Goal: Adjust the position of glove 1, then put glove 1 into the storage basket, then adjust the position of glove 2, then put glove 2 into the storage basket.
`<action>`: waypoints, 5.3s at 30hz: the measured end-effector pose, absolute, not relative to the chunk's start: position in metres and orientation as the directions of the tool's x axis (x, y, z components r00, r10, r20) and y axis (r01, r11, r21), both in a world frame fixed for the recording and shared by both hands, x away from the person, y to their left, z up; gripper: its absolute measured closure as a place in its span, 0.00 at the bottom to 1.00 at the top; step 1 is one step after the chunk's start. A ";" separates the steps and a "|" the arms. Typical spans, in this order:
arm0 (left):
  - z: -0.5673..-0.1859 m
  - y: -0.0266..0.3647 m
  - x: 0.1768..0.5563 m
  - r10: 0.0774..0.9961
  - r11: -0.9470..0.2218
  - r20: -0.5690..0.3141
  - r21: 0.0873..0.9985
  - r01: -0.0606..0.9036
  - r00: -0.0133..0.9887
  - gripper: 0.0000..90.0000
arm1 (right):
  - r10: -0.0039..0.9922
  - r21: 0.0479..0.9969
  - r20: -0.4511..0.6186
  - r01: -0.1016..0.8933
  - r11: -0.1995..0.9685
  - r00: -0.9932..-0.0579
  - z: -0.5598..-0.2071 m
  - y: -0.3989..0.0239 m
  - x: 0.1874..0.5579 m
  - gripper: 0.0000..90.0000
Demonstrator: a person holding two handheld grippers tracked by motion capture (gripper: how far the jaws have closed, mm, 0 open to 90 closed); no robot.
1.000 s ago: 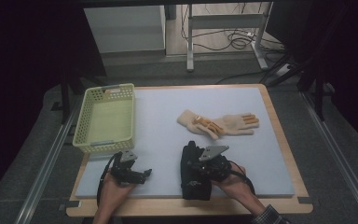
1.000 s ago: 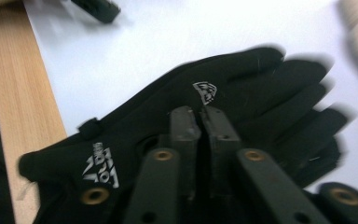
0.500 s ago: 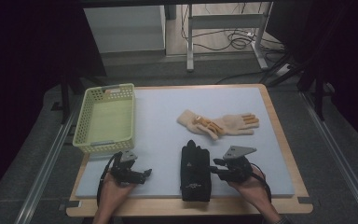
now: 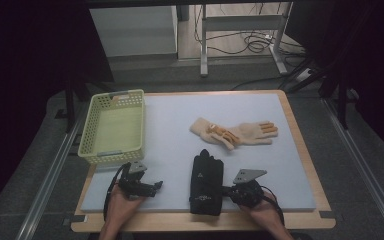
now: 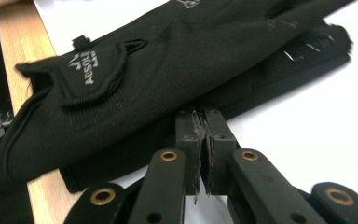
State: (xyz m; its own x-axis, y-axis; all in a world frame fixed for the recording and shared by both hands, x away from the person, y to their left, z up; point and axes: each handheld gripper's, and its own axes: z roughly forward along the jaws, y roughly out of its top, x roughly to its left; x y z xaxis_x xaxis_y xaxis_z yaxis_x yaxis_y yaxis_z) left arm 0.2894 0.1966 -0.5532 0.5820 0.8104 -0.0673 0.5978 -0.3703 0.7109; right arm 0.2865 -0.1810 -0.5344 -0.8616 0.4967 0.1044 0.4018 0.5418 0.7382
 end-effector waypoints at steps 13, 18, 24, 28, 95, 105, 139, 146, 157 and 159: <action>-0.553 0.208 0.290 0.843 -0.371 -0.021 0.701 0.609 0.538 0.02 | 0.482 0.740 0.066 0.367 0.563 -0.873 -0.537 -0.122 0.299 0.93; -0.555 0.221 0.291 0.856 -0.342 -0.050 0.692 0.636 0.514 0.01 | 0.472 0.741 0.043 0.345 0.576 -0.880 -0.538 -0.102 0.303 0.90; -0.555 0.220 0.291 0.856 -0.344 -0.045 0.694 0.632 0.515 0.02 | 0.457 0.730 0.040 0.338 0.594 -0.888 -0.533 -0.109 0.301 0.75; -0.555 0.221 0.290 0.857 -0.342 -0.046 0.695 0.633 0.513 0.02 | 0.504 0.733 0.020 0.356 0.580 -0.864 -0.528 -0.132 0.305 0.67; -0.517 0.073 0.320 0.731 -0.492 -0.059 0.645 0.585 0.680 0.00 | 0.820 0.731 -0.056 0.536 0.422 -0.569 -0.531 -0.272 0.342 0.19; -0.534 0.072 0.327 0.732 -0.529 -0.050 0.586 0.614 0.679 0.01 | 0.820 0.731 -0.055 0.536 0.422 -0.570 -0.531 -0.272 0.342 0.19; -0.412 0.174 0.386 0.874 -0.375 0.009 0.649 0.662 0.486 0.75 | 0.821 0.733 -0.054 0.536 0.420 -0.568 -0.531 -0.272 0.342 0.19; -0.399 0.236 0.401 0.939 -0.268 0.015 0.656 0.706 0.343 0.74 | 0.821 0.733 -0.054 0.536 0.419 -0.568 -0.531 -0.272 0.342 0.19; -0.428 0.313 0.425 0.991 -0.116 0.012 0.613 0.781 0.137 0.73 | 0.821 0.733 -0.054 0.536 0.419 -0.568 -0.531 -0.272 0.342 0.19; -0.439 0.321 0.429 0.993 -0.105 0.018 0.594 0.798 0.117 0.73 | 0.821 0.733 -0.054 0.536 0.419 -0.568 -0.531 -0.272 0.342 0.19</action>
State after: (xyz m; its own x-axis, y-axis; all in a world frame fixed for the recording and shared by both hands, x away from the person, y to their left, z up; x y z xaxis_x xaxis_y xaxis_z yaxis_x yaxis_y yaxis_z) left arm 0.4291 0.3212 -0.4391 0.1167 0.9930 0.0183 0.7979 -0.1047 0.5936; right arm 0.3416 -0.2722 -0.5315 -0.5682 0.8212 -0.0538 0.5359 0.4189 0.7330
